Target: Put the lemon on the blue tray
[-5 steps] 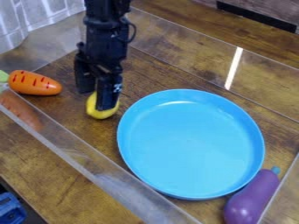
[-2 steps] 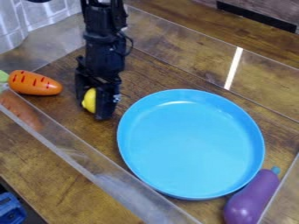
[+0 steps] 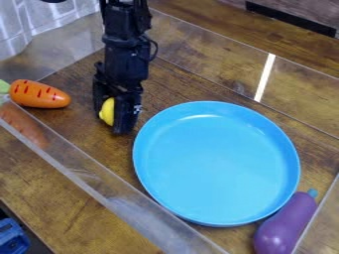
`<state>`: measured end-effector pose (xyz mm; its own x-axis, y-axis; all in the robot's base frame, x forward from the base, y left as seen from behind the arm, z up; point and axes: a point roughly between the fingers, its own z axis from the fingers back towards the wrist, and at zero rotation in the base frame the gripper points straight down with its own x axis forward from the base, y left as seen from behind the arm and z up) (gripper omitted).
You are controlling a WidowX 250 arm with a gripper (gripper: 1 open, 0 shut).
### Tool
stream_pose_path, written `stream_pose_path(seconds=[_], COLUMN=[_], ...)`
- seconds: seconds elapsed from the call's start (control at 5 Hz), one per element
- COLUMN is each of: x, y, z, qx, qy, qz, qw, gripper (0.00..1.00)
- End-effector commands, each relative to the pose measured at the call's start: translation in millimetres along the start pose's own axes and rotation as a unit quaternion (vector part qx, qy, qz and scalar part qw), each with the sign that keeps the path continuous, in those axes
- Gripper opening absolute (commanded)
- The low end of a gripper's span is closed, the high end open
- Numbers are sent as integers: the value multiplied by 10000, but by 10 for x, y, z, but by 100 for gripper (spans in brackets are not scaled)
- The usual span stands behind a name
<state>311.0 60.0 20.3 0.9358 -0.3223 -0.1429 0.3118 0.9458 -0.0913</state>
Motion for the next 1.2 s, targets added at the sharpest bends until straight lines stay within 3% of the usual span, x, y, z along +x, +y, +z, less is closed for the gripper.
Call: stream_pose_path(seconds=[0.0, 0.6, 1.0], x=[-19, 165, 239], y=[-62, -165, -267], z=[23, 309, 490], qx=[76, 239, 355], qy=[-65, -116, -135], qz=[-209, 54, 521], qw=[9997, 9996, 9979], gripper=[0, 0, 0])
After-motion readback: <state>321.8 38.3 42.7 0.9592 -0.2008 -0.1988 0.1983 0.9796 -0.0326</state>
